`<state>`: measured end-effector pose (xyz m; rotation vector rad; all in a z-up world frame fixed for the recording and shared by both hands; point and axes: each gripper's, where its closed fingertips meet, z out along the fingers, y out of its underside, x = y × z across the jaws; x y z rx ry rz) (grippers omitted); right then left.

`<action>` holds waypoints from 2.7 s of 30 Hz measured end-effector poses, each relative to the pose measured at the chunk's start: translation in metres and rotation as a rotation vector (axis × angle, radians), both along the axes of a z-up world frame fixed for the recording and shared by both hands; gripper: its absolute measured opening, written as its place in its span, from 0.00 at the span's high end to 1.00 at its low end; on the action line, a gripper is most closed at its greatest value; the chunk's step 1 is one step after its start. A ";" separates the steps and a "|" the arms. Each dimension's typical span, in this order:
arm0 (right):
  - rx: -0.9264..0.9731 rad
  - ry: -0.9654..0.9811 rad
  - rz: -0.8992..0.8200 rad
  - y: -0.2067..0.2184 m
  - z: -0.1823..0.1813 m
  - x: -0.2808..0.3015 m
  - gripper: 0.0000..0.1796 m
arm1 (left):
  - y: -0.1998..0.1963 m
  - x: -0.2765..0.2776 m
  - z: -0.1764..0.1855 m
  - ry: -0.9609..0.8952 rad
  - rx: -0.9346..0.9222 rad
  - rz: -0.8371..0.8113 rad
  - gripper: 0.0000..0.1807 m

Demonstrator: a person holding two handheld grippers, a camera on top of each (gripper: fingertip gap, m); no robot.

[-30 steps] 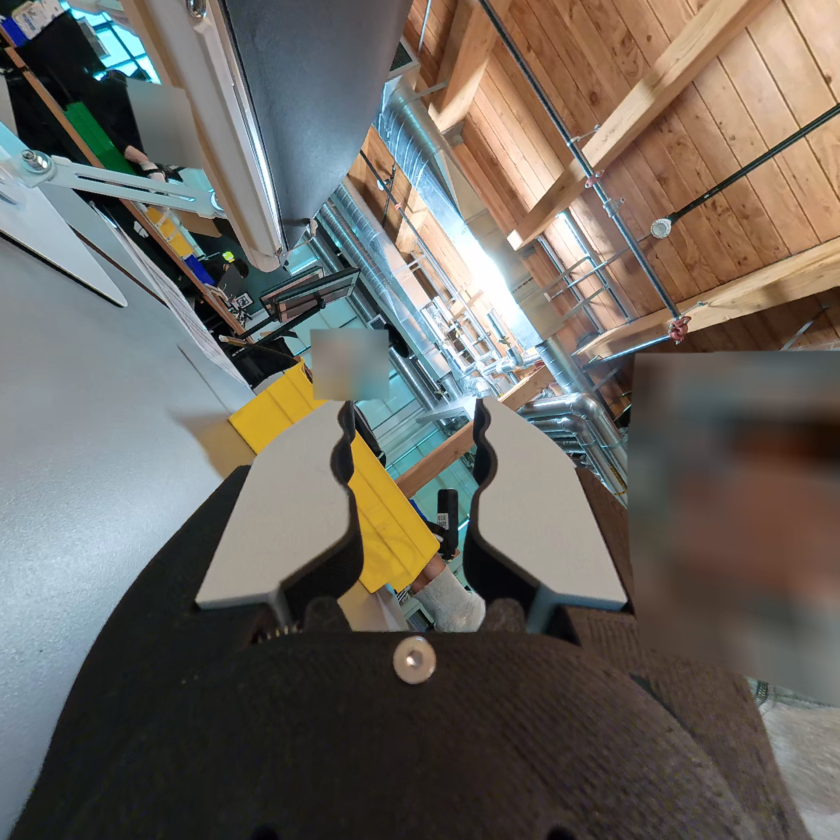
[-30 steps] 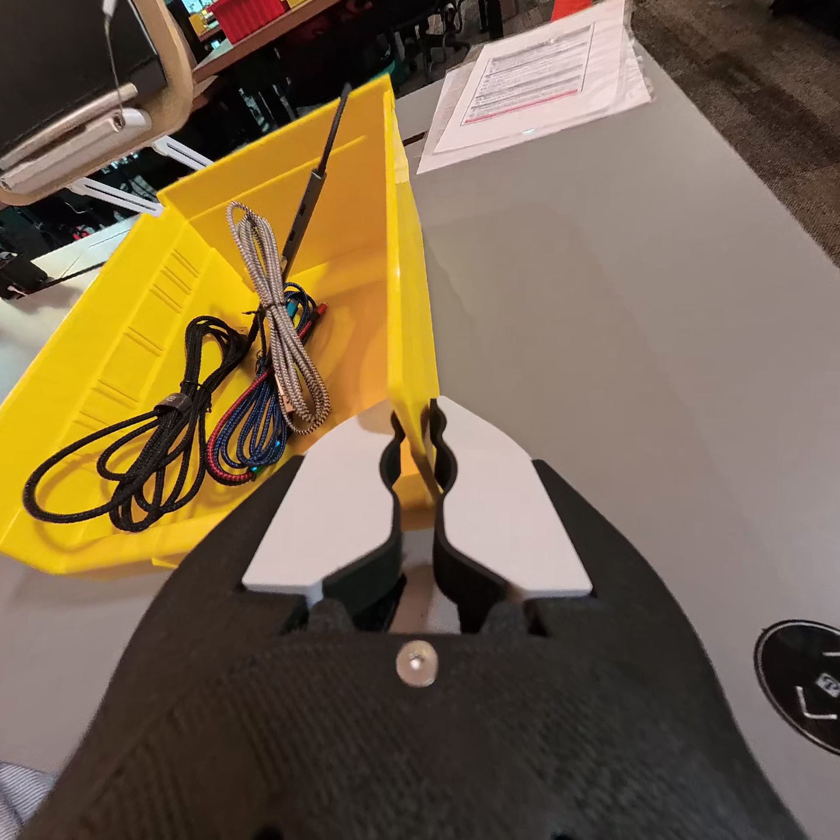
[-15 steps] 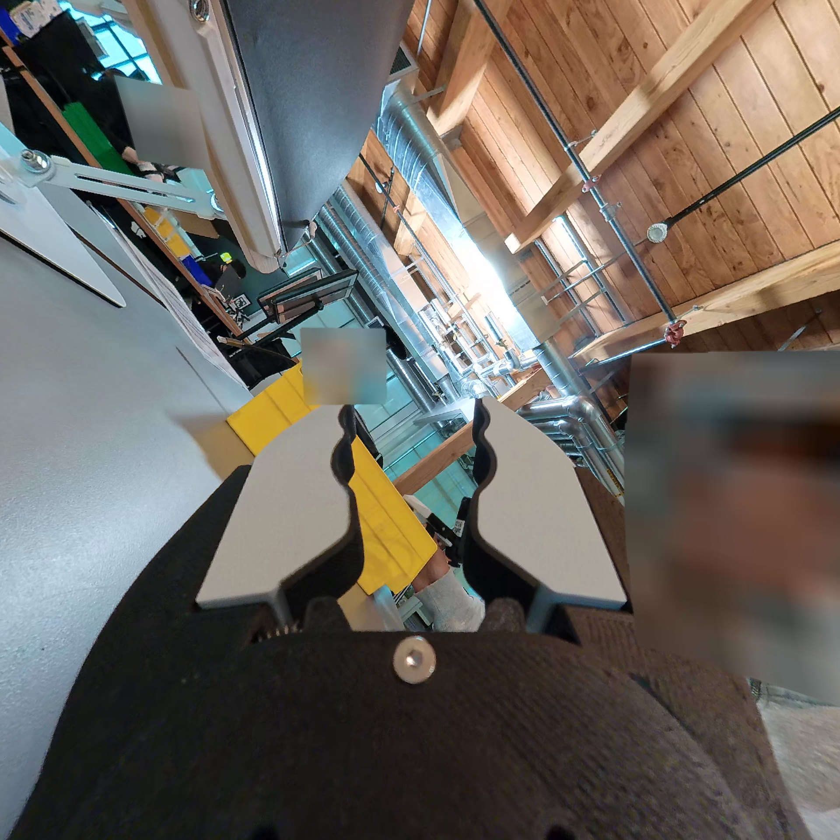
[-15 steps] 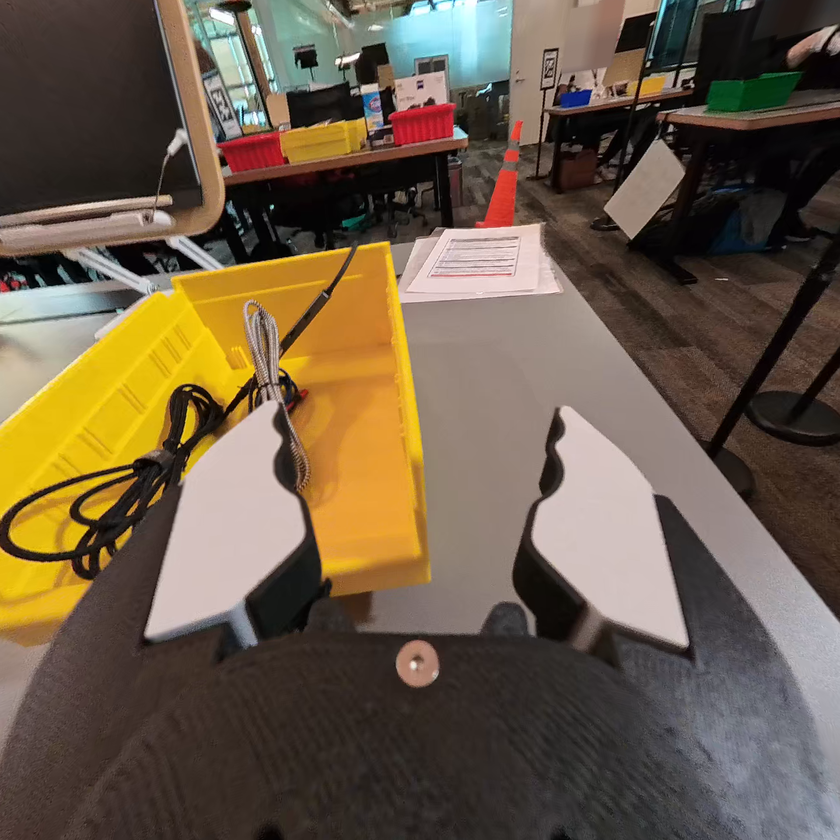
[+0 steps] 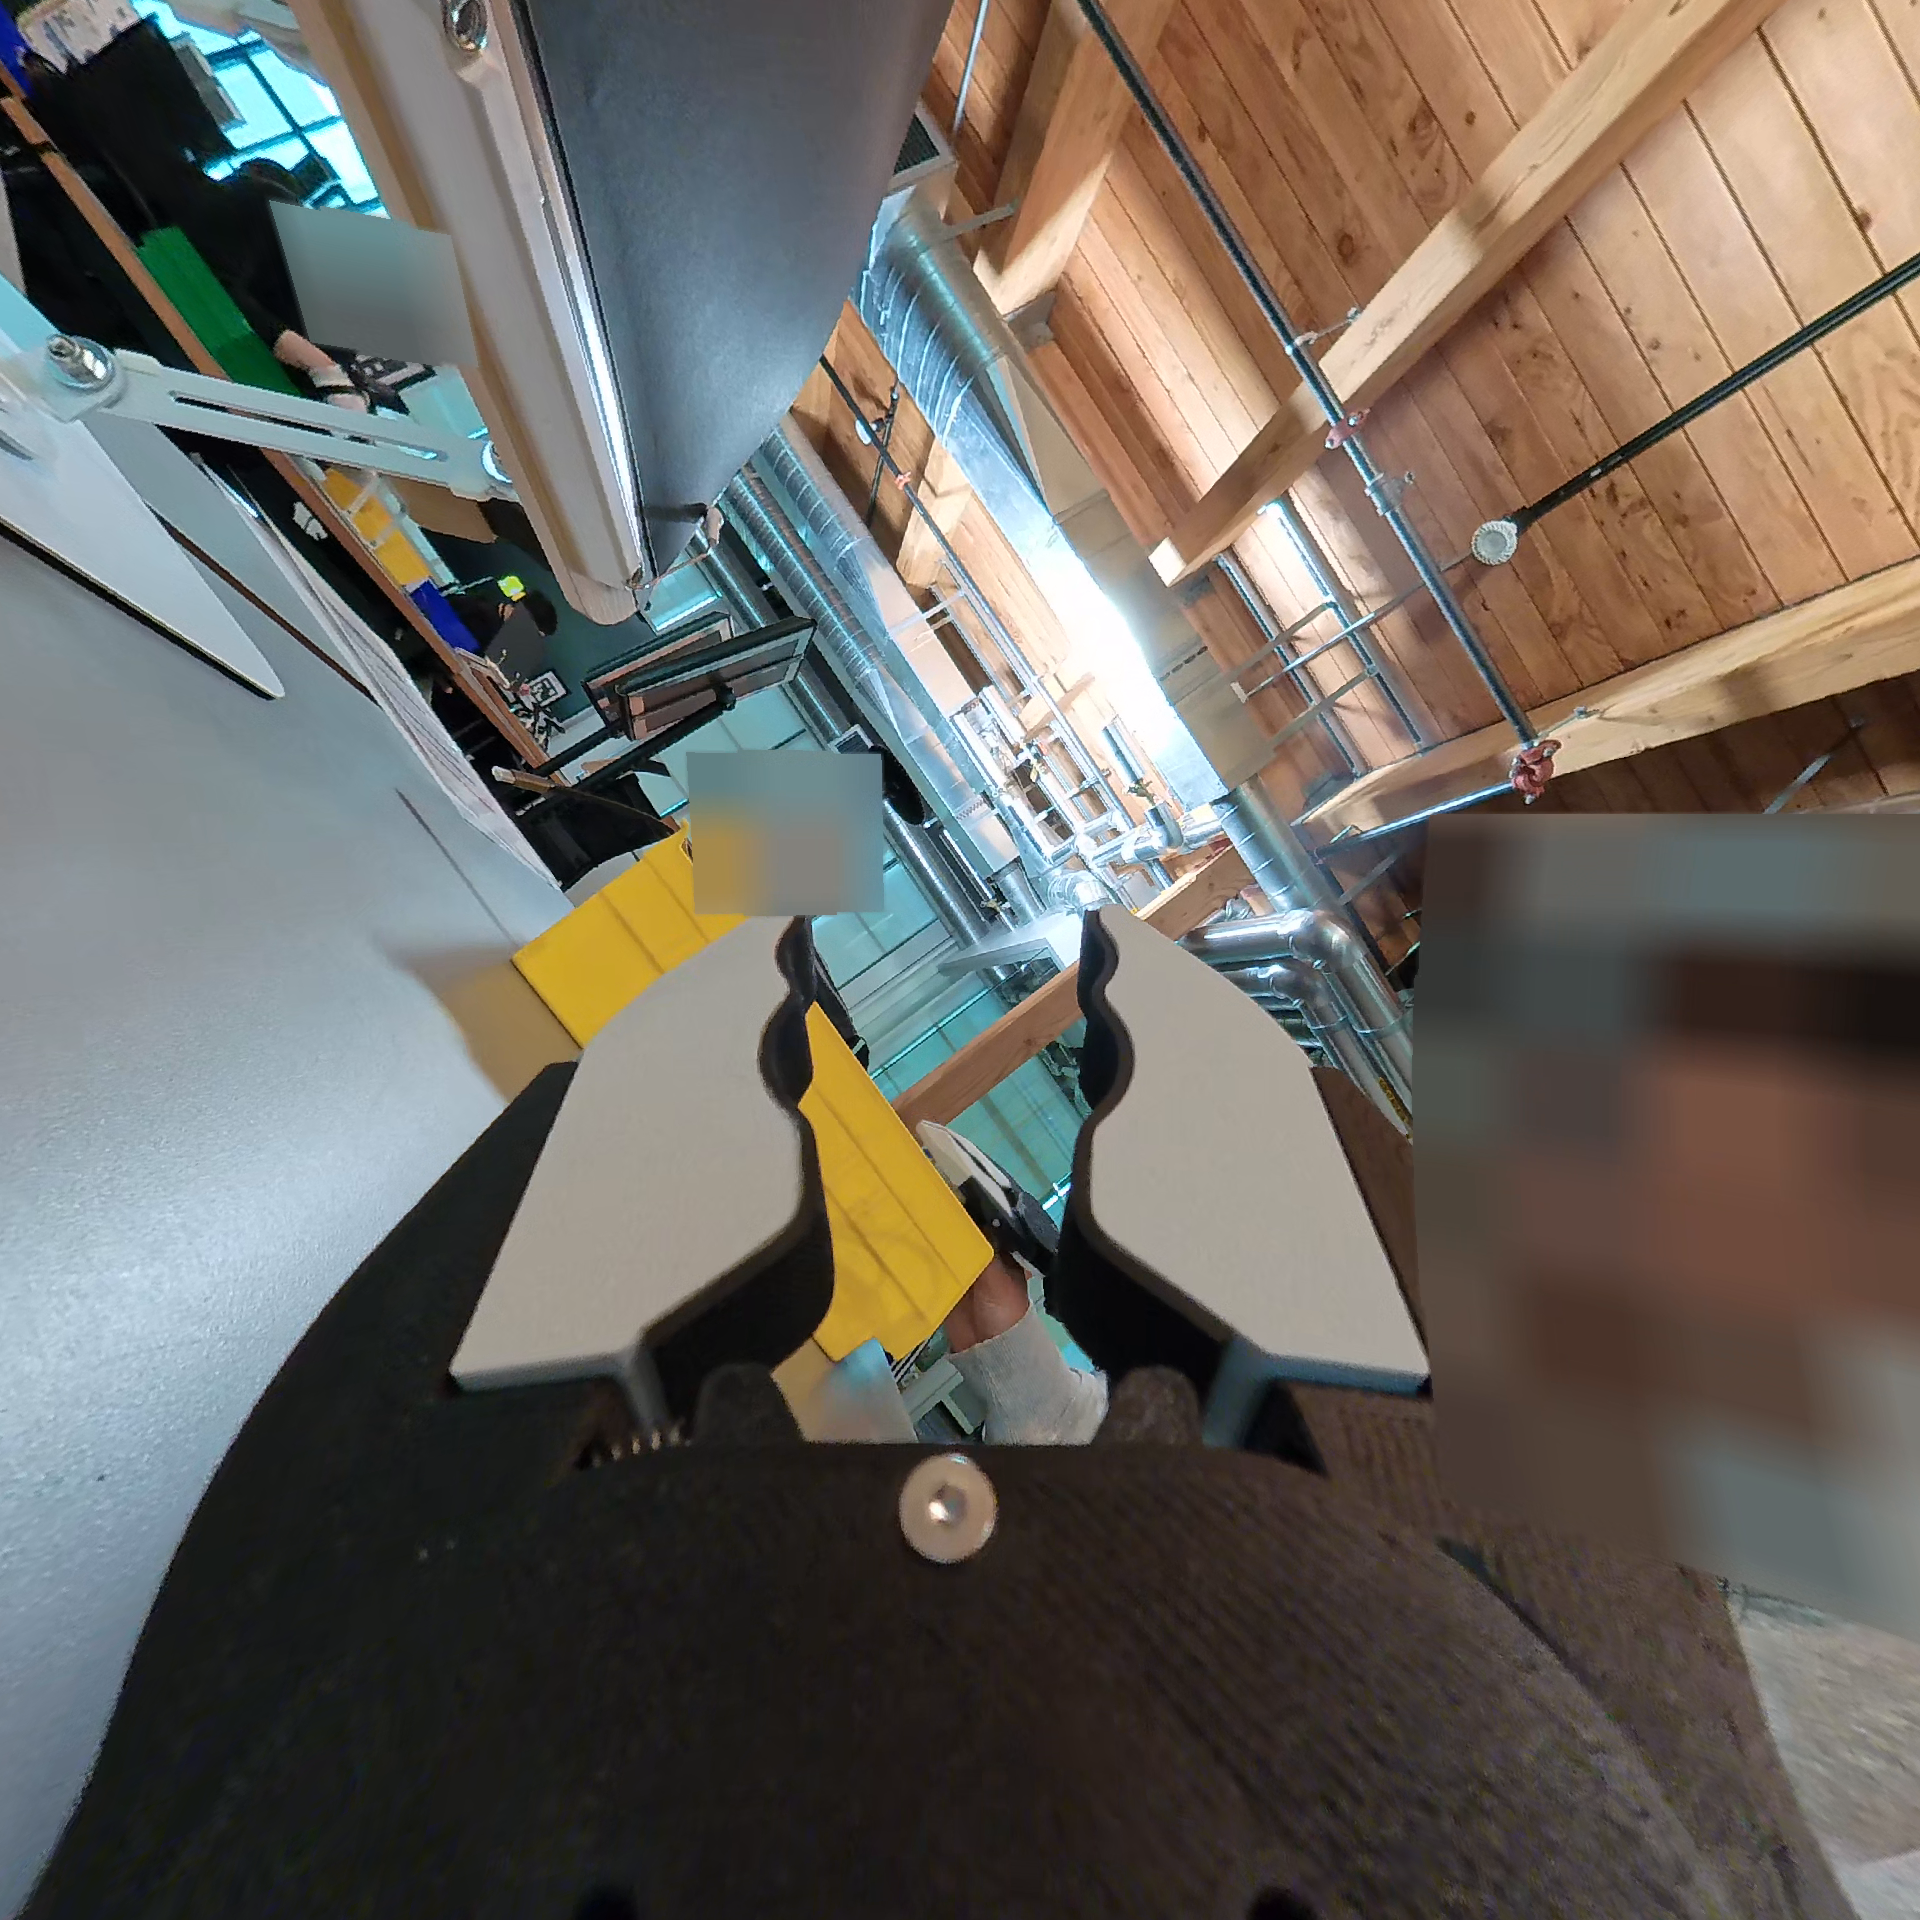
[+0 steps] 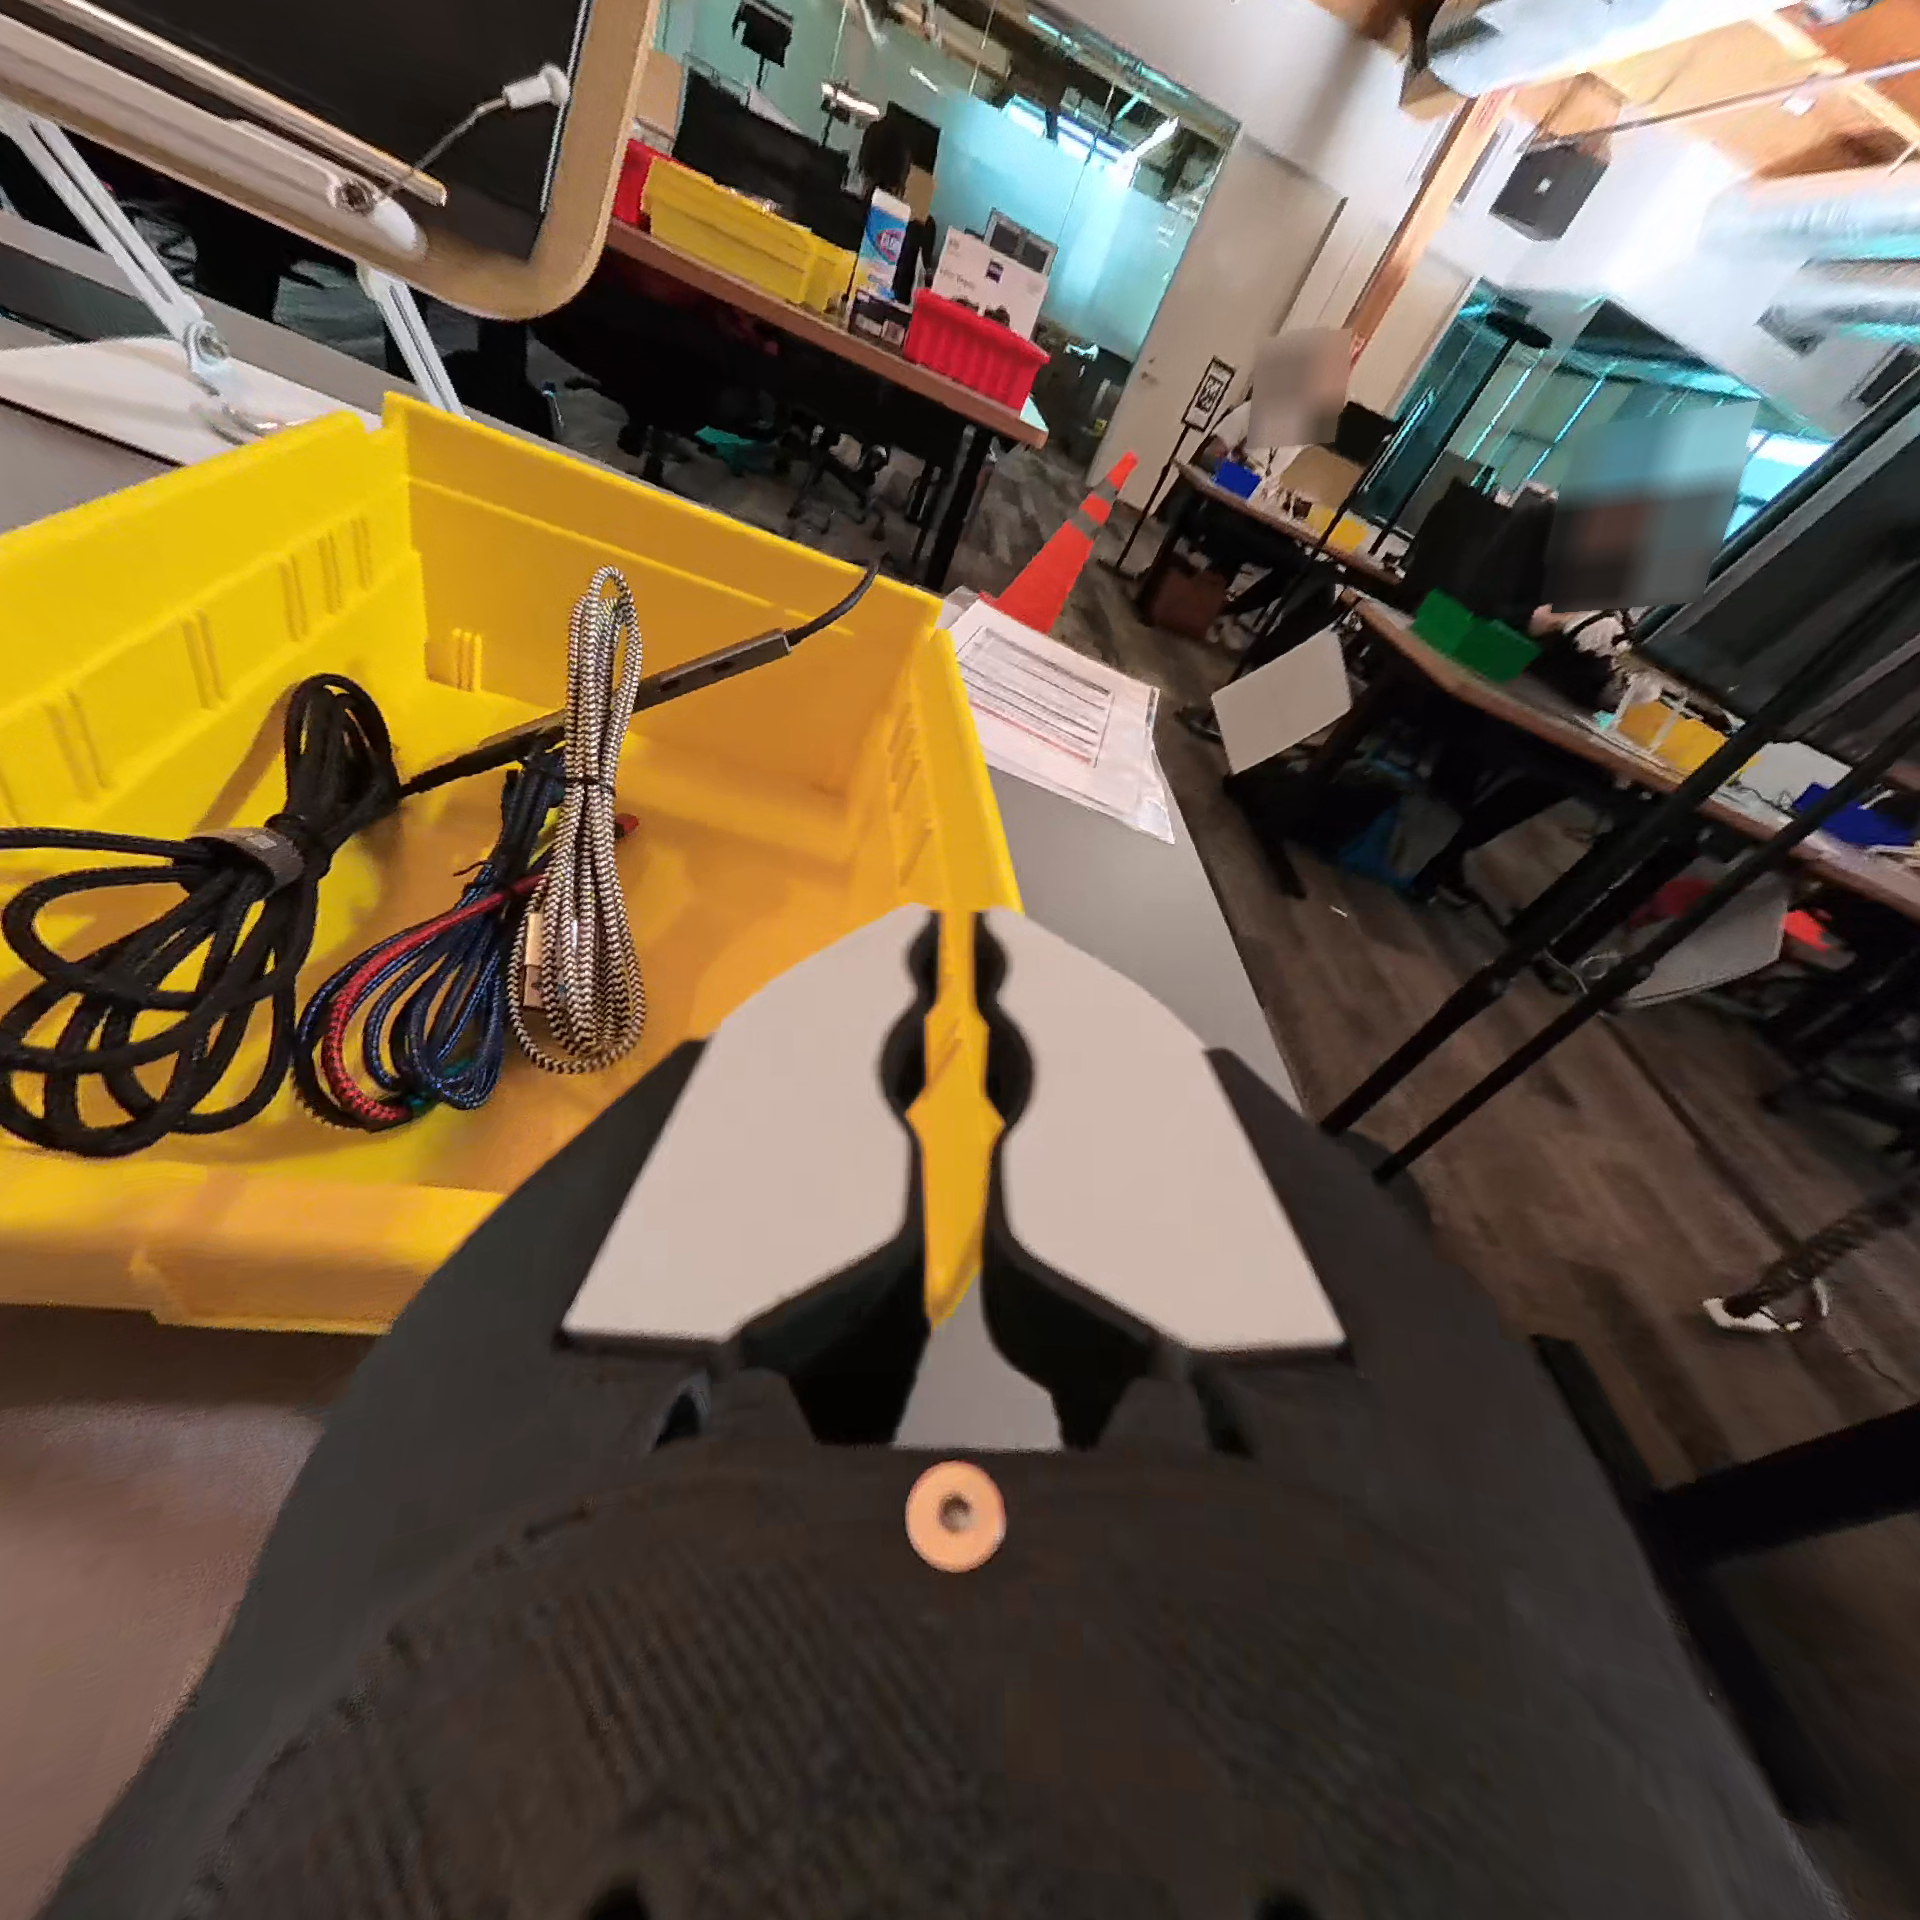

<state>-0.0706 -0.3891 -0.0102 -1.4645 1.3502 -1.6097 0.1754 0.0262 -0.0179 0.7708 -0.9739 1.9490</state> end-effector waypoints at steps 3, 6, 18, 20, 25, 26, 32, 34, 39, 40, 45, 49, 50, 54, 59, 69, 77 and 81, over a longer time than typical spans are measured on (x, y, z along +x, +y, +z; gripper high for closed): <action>0.010 -0.010 0.014 0.000 0.001 -0.002 1.00 | 0.000 0.000 0.000 0.001 0.000 0.000 0.72; -0.005 -0.052 -0.024 -0.004 0.009 -0.004 1.00 | 0.000 0.000 0.000 0.001 0.000 0.000 0.73; -0.034 -0.060 -0.210 -0.006 0.019 -0.003 1.00 | 0.001 0.001 0.000 0.006 -0.007 0.000 0.73; -0.012 -0.075 -0.243 -0.015 0.019 -0.006 1.00 | 0.001 0.001 0.000 0.006 -0.007 0.000 0.73; 0.113 -0.055 -0.181 -0.022 0.008 -0.008 0.81 | 0.001 0.001 0.000 0.007 -0.007 0.000 0.73; 0.141 -0.051 -0.155 -0.021 0.006 -0.008 0.78 | 0.001 0.001 0.000 0.007 -0.006 0.000 0.73; 0.079 0.028 -0.122 -0.023 -0.006 -0.011 0.89 | 0.001 0.001 0.000 0.008 -0.006 0.001 0.73; 0.014 0.044 -0.147 -0.027 -0.007 -0.011 0.88 | 0.001 0.001 0.000 0.008 -0.006 0.001 0.73; -0.006 0.064 -0.136 -0.023 -0.008 -0.009 0.85 | 0.001 0.001 0.000 0.011 -0.005 0.001 0.73; 0.008 0.067 -0.130 -0.023 -0.010 -0.009 0.84 | 0.001 0.001 0.000 0.011 -0.005 0.001 0.73; 0.166 0.061 -0.121 -0.032 -0.021 -0.008 0.62 | 0.001 0.002 0.000 0.012 -0.005 0.001 0.73; 0.292 0.118 -0.097 -0.034 -0.045 0.000 0.40 | 0.001 0.002 -0.001 0.013 -0.004 0.001 0.73; 0.309 0.135 -0.086 -0.031 -0.051 0.003 0.36 | 0.001 0.002 -0.001 0.014 -0.004 0.001 0.73; 0.374 0.134 -0.063 -0.027 -0.057 0.010 0.33 | 0.001 0.002 -0.001 0.015 -0.003 0.002 0.73; 0.533 0.106 -0.063 -0.035 -0.063 0.012 0.32 | 0.001 0.002 -0.001 0.015 -0.003 0.003 0.73; 0.685 0.099 0.001 -0.054 -0.067 0.048 0.25 | 0.001 0.003 -0.001 0.019 -0.001 0.011 0.73; 0.842 0.348 0.139 -0.025 -0.094 0.057 0.41 | 0.002 0.004 -0.002 0.023 0.001 0.015 0.73; 0.900 0.334 0.251 -0.009 -0.090 0.057 0.51 | 0.002 0.004 -0.002 0.024 0.002 0.015 0.73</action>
